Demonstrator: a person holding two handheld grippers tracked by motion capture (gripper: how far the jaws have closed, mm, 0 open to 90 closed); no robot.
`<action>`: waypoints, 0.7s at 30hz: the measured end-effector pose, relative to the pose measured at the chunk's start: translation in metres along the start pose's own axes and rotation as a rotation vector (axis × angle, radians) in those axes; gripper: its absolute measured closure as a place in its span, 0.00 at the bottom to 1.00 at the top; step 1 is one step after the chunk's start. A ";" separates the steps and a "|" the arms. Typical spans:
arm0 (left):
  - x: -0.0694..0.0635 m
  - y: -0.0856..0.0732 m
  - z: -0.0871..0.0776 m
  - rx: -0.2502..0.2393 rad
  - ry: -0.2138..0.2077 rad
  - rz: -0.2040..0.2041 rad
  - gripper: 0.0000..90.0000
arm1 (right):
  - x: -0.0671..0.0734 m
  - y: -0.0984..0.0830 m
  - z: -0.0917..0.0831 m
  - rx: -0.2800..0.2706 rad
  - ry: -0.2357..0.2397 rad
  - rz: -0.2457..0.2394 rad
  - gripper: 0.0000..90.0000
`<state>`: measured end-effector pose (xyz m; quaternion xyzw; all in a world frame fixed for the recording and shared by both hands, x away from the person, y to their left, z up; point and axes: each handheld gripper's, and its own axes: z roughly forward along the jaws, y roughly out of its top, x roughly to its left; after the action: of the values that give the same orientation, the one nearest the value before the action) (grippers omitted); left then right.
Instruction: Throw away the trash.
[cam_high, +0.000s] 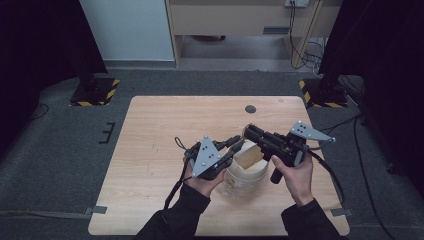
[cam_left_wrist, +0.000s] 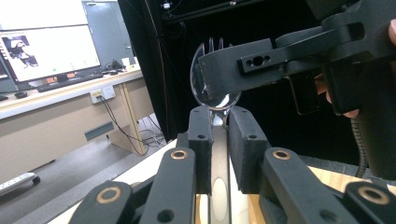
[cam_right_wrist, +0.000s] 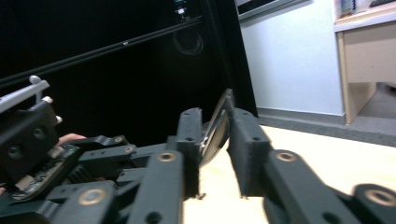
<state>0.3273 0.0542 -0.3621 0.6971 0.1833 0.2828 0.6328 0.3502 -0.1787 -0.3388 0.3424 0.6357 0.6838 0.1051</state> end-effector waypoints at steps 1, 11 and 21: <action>0.000 -0.001 0.000 0.000 -0.001 -0.004 0.88 | 0.000 0.000 0.000 0.003 0.009 0.004 0.93; 0.015 -0.012 -0.030 0.038 0.014 -0.045 0.81 | -0.001 0.004 -0.005 -0.017 0.002 -0.010 0.95; 0.057 -0.068 -0.104 0.249 0.128 -0.100 0.69 | -0.006 0.011 -0.009 -0.072 -0.058 -0.054 0.95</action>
<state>0.3136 0.1793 -0.4161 0.7408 0.2913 0.2699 0.5417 0.3530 -0.1912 -0.3301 0.3409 0.6162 0.6931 0.1541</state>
